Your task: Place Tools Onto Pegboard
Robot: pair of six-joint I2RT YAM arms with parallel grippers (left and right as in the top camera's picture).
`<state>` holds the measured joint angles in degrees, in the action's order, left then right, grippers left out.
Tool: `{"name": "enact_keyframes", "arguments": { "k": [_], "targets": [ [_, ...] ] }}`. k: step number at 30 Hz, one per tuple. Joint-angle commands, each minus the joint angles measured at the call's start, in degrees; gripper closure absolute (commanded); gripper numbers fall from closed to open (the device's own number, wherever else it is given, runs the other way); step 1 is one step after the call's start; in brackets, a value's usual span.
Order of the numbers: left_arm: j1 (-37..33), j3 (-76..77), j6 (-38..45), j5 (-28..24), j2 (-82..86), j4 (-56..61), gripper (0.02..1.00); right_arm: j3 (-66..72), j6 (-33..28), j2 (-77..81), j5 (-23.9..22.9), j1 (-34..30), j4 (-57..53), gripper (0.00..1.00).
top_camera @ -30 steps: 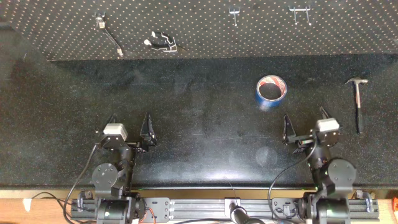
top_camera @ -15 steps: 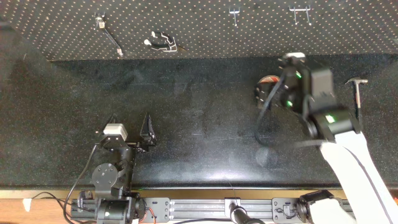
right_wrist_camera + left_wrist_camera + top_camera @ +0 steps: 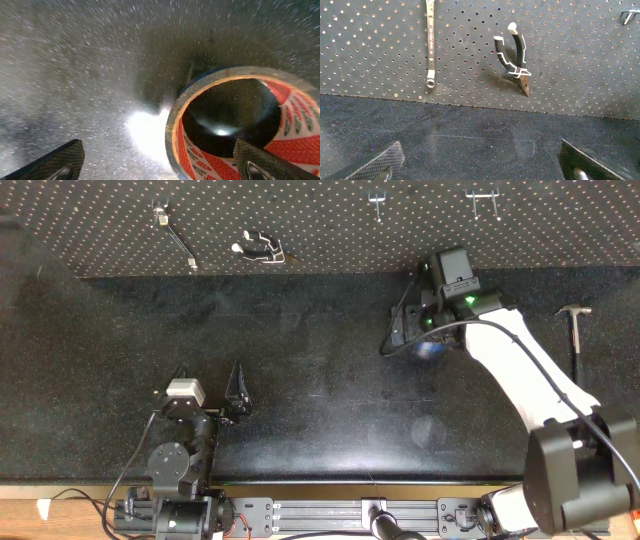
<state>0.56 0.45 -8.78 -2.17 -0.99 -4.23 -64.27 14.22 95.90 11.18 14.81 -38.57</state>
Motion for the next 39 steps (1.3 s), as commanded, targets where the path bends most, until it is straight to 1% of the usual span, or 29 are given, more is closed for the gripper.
{"name": "enact_keyframes", "arguments": {
  "k": [1,2,3,5,7,8,10,13,16,18,19,22,23,25,28,29,34,39],
  "targets": [
    [-0.09,-0.13,0.94,0.00,0.59,-0.31,0.023,-1.36,-1.46,3.23,-1.49,0.46,0.00,0.001],
    [-0.09,-0.13,0.94,0.00,0.59,-0.31,0.025,-1.36,-1.49,3.87,-1.70,0.52,0.02,0.066],
    [-0.09,-0.13,0.92,0.00,0.59,-0.31,0.025,-1.36,-1.49,4.26,-1.79,0.55,0.04,0.189],
    [-0.09,-0.13,0.94,0.00,0.59,-0.31,0.023,-1.36,-2.21,4.81,-2.01,0.57,0.22,0.606],
    [-0.09,-0.13,0.92,0.00,0.59,-0.33,0.023,-1.36,-2.56,4.87,-3.17,0.55,0.24,0.875],
    [-0.09,-0.13,0.94,0.00,0.59,-0.31,0.023,-1.36,-2.54,4.70,-3.93,0.55,0.26,0.921],
    [-0.09,-0.13,0.94,0.00,0.59,-0.31,0.023,-1.36,-2.51,3.78,-5.46,0.57,0.24,0.923],
    [-0.09,-0.13,0.94,0.00,0.59,-0.31,0.025,-1.33,-1.99,-1.29,-5.66,0.68,1.81,0.925],
    [-0.09,-0.13,0.94,0.00,0.59,-0.33,0.023,-1.33,-0.96,-11.56,-5.68,1.75,6.93,0.925],
    [-0.09,-0.13,0.94,0.00,0.59,-0.31,0.023,-1.33,-0.96,-21.38,-6.88,3.89,11.96,0.925],
    [-0.09,-0.13,0.94,0.00,0.59,-0.31,0.023,-1.33,-0.96,-27.56,-10.75,6.62,15.69,0.925],
    [-0.09,-0.13,0.92,0.02,0.59,-0.31,0.023,-1.33,-0.98,-31.71,-20.48,12.33,19.91,0.925],
    [-0.09,-0.13,0.94,0.00,0.59,-0.31,0.023,-1.33,-0.96,-31.47,-22.56,13.77,20.74,0.925],
    [-0.09,-0.13,0.94,0.00,0.59,-0.31,0.023,-1.33,-1.01,-29.00,-24.30,16.00,23.32,0.925],
    [-0.09,-0.13,0.94,0.00,0.59,-0.31,0.025,-1.33,-1.05,-22.18,-24.57,16.52,30.10,0.925],
    [-0.09,-0.13,0.92,0.00,0.59,-0.31,0.023,-1.33,-1.05,-19.91,-25.55,16.52,31.74,0.923],
    [-0.09,-0.13,0.92,0.00,0.59,-0.31,0.023,-1.33,-1.51,-10.84,-27.10,16.52,38.03,0.925],
    [-0.09,-0.13,0.94,0.00,0.59,-0.31,0.023,-1.33,-5.22,-5.84,-27.26,16.52,43.56,0.923]
  ]
}}
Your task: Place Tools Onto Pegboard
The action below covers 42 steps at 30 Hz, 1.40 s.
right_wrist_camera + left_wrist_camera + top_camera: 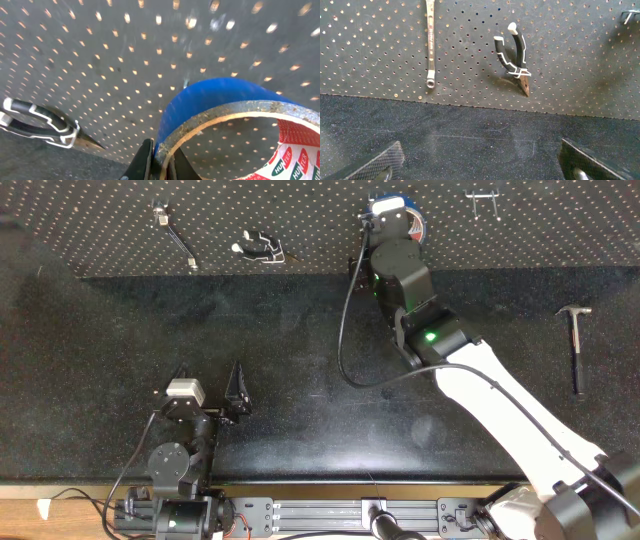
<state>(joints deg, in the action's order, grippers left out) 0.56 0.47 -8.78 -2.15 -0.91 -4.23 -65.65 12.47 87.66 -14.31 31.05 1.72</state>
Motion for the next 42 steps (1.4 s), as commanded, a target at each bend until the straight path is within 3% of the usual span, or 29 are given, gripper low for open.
{"name": "enact_keyframes", "arguments": {
  "k": [1,11,17,19,25,28,30,32,35,37,39,42],
  "targets": [
    [-0.09,-0.15,0.94,-0.02,0.50,-0.31,0.020,0.04,-4.37,3.15,-1.79,0.28,4.33,0.925],
    [-0.09,-0.15,0.94,-0.02,0.50,-0.31,0.023,0.04,-7.69,10.97,-3.26,0.11,16.55,0.925],
    [-0.09,-0.15,0.94,-0.02,0.50,-0.31,0.023,0.04,-7.67,11.37,-3.15,0.13,16.63,0.915],
    [-0.09,-0.15,0.94,-0.02,0.50,-0.31,0.025,0.04,-7.65,11.37,-3.02,0.13,16.63,0.763],
    [-0.09,-0.15,0.92,-0.02,0.50,-0.31,0.025,0.04,-7.65,9.97,-0.07,0.28,15.19,0.728],
    [-0.09,-0.15,0.94,0.00,0.50,-0.31,0.023,0.04,-7.65,6.51,1.57,0.28,10.43,0.682],
    [-0.09,-0.15,0.94,-0.02,0.50,-0.31,0.025,0.04,-7.65,4.15,2.43,0.28,6.97,0.575],
    [-0.09,-0.15,0.92,-0.02,0.50,-0.33,0.023,0.04,-7.65,2.01,3.78,0.28,4.15,0.404],
    [-0.09,-0.15,0.94,-0.02,0.50,-0.31,0.023,0.04,-7.65,-2.14,6.78,0.26,-5.20,0.375],
    [-0.09,-0.15,0.94,-0.02,0.50,-0.31,0.023,0.04,-6.82,-5.90,7.45,-1.05,-21.77,0.378],
    [-0.09,-0.15,0.94,-0.02,0.50,-0.33,0.023,0.42,-1.53,-7.78,5.81,-7.37,-40.41,0.364],
    [-0.09,-0.15,0.94,-0.02,0.50,-0.31,0.023,2.43,-1.46,-7.93,5.99,-18.75,-51.30,0.290]
  ]
}}
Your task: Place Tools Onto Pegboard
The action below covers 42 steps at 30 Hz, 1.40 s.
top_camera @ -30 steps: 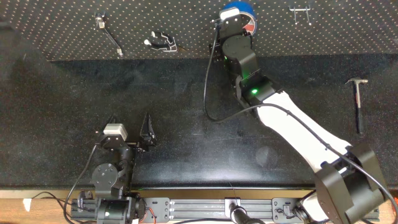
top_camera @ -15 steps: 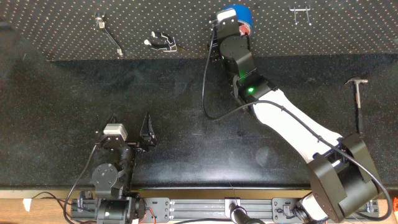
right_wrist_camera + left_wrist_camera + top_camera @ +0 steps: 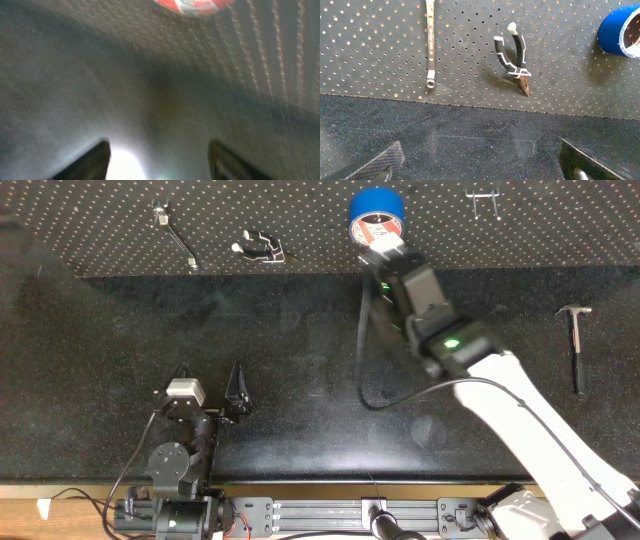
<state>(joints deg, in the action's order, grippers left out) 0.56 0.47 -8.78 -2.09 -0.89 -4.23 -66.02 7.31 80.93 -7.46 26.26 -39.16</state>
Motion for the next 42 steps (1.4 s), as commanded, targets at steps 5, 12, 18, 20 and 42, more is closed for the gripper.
{"name": "enact_keyframes", "arguments": {
  "k": [5,12,18,20,42],
  "targets": [
    [-0.09,-0.15,0.94,-0.09,0.48,-0.31,0.023,6.69,-4.63,-1.18,0.46,-33.46,-15.82,0.198],
    [-0.09,-0.15,0.94,-0.09,0.48,-0.31,0.023,7.26,-23.39,2.43,14.47,-58.62,-15.67,0.185],
    [-0.09,-0.15,0.94,-0.09,0.48,-0.31,0.023,7.26,-33.38,9.49,16.96,-64.50,-14.12,0.180],
    [-0.09,-0.15,0.94,-0.09,0.48,-0.33,0.020,7.26,-35.58,11.06,16.92,-64.48,-12.44,0.180],
    [-0.09,-0.15,0.94,-0.09,0.48,-0.31,0.025,7.26,-38.05,18.73,10.05,-64.48,-4.61,0.180]
  ]
}}
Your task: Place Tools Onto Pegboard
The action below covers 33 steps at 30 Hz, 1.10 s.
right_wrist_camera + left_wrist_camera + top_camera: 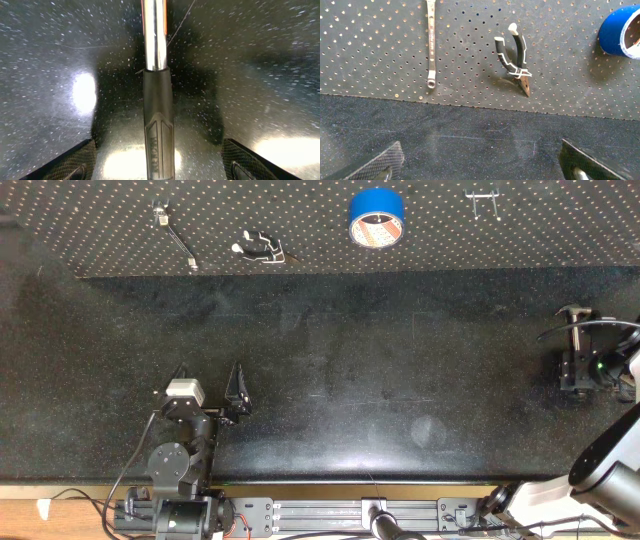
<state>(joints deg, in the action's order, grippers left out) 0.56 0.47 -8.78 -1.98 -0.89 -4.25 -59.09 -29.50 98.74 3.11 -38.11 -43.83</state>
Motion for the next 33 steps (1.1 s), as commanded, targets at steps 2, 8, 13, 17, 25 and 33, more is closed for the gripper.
{"name": "enact_keyframes", "arguments": {
  "k": [2,8,13,17,25,33],
  "targets": [
    [-0.09,-0.15,0.94,-0.20,0.48,-0.28,0.023,0.33,-1.25,1.03,-0.52,-0.11,0.11,0.180],
    [-0.09,-0.15,0.94,-0.20,0.48,-0.28,0.020,0.33,-1.03,2.40,-0.52,-0.11,0.48,0.921],
    [-0.09,-0.15,0.94,-0.20,0.48,-0.28,0.025,0.33,0.76,2.84,-0.52,-0.11,1.09,0.925],
    [-0.09,-0.15,0.94,-0.20,0.48,-0.28,0.020,0.33,8.72,-0.50,1.25,0.28,2.97,0.925],
    [-0.09,-0.15,0.92,-0.20,0.48,-0.28,0.023,0.33,35.34,-34.67,12.81,8.74,9.49,0.925],
    [-0.09,-0.15,0.94,-0.20,0.48,-0.28,0.025,0.33,42.40,-39.85,5.40,29.94,14.40,0.923]
  ]
}}
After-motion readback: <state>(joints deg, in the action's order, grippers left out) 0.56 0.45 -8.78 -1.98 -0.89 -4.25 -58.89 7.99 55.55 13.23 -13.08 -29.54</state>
